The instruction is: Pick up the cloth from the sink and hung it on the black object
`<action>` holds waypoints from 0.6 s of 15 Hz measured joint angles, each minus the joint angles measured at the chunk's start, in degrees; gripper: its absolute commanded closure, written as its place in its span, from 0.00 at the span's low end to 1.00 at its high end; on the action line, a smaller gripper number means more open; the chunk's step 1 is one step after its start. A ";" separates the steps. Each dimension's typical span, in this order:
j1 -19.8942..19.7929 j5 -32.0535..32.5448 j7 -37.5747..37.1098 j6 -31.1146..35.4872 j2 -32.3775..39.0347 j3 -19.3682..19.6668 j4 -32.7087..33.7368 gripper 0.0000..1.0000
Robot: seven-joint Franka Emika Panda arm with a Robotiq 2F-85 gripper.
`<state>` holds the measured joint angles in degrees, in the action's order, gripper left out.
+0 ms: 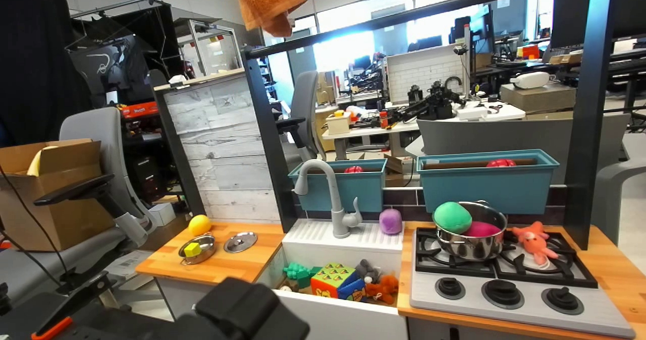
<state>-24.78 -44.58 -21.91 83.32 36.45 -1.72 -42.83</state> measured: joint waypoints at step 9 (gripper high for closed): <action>-0.55 -2.58 -3.38 2.02 7.67 -1.76 11.86 0.99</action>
<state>-25.33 -47.16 -25.29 85.34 44.12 -3.48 -30.97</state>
